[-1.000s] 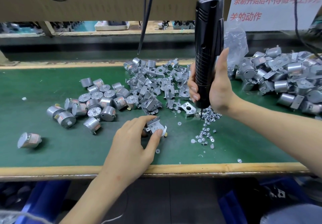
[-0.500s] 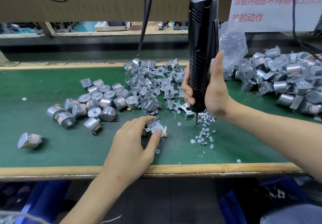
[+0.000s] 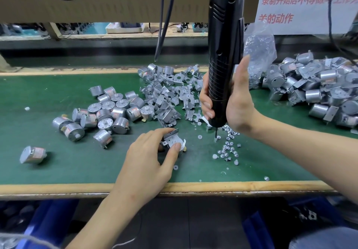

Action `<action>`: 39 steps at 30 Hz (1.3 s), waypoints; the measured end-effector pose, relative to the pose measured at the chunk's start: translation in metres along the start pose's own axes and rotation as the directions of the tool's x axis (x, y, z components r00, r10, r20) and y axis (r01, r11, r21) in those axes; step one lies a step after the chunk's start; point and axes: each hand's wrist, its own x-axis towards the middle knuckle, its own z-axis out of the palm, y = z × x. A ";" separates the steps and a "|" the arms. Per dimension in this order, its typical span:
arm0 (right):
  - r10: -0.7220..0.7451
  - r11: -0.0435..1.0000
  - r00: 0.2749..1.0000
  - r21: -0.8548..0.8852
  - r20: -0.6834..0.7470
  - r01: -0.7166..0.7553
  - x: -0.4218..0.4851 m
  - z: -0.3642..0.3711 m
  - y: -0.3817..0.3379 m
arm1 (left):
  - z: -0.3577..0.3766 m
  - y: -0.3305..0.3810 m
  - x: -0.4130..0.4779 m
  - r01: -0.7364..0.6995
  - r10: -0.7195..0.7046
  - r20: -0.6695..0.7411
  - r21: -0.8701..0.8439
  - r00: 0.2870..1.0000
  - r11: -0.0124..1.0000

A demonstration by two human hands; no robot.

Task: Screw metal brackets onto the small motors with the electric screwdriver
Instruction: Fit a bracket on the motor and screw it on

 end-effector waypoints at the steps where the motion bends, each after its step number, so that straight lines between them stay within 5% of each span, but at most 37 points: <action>1: 0.001 1.000 1.000 0.002 0.002 -0.001 0.000 0.001 0.000 | 0.000 0.000 0.000 0.000 0.000 0.001 0.001 1.000 1.000; 39: -0.050 0.990 0.998 0.128 -0.026 0.053 -0.013 0.030 0.012 | 0.000 0.001 -0.001 0.031 -0.031 0.037 -0.014 0.999 0.999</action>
